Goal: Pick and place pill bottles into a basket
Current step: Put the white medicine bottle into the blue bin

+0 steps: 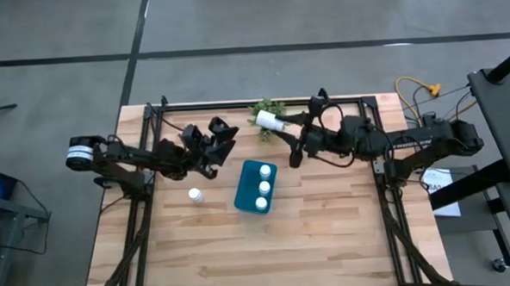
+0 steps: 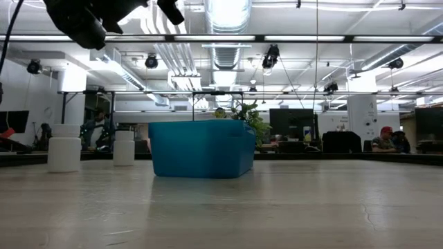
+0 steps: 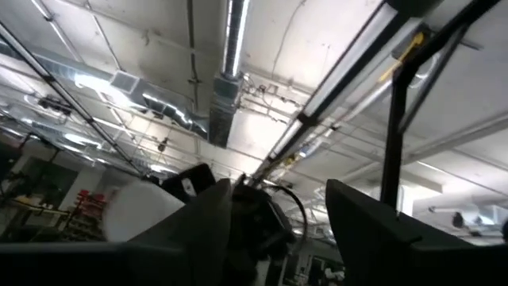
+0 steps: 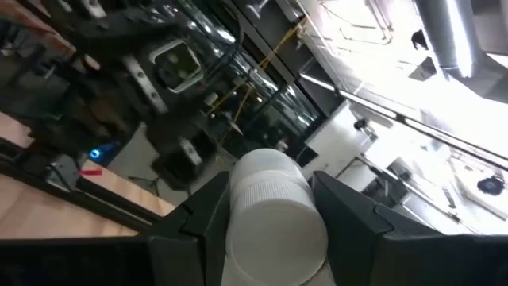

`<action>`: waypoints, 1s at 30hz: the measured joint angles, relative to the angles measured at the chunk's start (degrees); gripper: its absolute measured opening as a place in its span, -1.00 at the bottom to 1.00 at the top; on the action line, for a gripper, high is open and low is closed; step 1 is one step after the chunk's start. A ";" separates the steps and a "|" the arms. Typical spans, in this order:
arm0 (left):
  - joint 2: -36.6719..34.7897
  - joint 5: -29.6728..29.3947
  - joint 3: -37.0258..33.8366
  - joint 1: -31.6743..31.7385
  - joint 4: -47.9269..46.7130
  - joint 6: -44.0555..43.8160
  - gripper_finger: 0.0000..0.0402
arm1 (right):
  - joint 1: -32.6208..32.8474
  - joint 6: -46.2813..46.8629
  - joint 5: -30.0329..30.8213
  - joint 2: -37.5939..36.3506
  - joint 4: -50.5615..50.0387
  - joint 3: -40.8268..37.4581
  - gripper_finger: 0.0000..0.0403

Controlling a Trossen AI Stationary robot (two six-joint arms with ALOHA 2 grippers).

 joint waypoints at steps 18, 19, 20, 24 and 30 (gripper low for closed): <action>-7.55 10.76 -4.44 0.09 -0.57 3.94 -0.21 | -0.05 1.10 -0.63 0.07 -0.92 0.00 -0.28; -7.81 11.07 -4.63 0.09 -0.57 3.91 -0.16 | -0.09 1.13 -0.59 0.07 -0.92 0.00 -0.28; -7.90 11.57 -4.66 0.09 -0.53 3.86 -0.11 | -0.14 1.12 -0.59 0.07 -0.92 0.00 -0.28; -7.90 14.22 -4.66 0.09 -0.59 3.79 0.07 | -0.05 1.27 -0.72 0.07 -0.94 0.02 -0.28; -7.70 16.41 -4.72 0.13 -1.56 5.25 -0.01 | -0.09 2.30 -1.03 0.07 -1.95 0.04 -0.28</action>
